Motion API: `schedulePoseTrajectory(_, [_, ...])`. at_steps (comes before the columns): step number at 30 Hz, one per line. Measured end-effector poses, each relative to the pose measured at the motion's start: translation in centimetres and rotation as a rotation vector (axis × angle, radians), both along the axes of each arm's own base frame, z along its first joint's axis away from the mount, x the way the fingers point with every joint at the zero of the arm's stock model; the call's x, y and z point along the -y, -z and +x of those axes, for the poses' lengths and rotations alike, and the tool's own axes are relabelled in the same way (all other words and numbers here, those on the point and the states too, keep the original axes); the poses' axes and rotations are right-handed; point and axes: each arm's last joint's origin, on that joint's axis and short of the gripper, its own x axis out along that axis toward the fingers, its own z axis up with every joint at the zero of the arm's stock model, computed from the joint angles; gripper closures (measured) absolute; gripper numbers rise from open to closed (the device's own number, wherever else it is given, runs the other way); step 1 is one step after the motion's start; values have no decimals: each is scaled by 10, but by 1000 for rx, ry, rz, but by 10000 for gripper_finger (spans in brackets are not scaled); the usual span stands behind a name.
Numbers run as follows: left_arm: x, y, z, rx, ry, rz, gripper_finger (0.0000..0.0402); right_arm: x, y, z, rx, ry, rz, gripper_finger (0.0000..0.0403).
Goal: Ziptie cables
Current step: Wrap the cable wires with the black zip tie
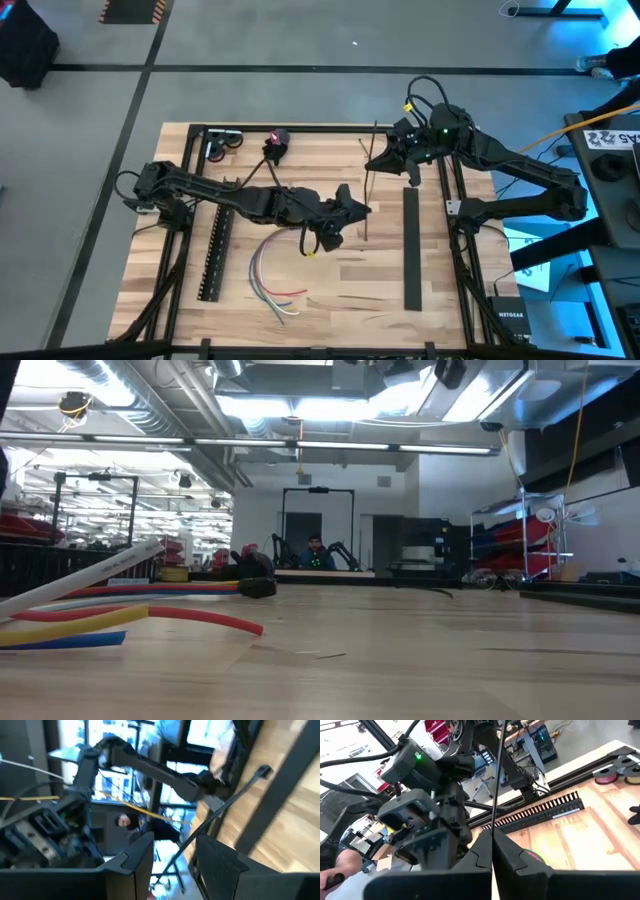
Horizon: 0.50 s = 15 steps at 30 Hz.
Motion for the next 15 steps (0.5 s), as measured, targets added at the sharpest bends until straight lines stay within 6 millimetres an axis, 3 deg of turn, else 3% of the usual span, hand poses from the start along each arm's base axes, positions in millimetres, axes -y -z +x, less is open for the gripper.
schedulePoseTrajectory(6, [4,6,6,27,-7,-96,278,0,1,1,3,-2,-13,403])
schedulePoseTrajectory(12, [3,4,6,91,-69,-453,376,0,1,1,27,-13,-91,403])
schedulePoseTrajectory(15, [2,2,5,139,-100,-660,394,1,1,1,44,-1,-170,403])
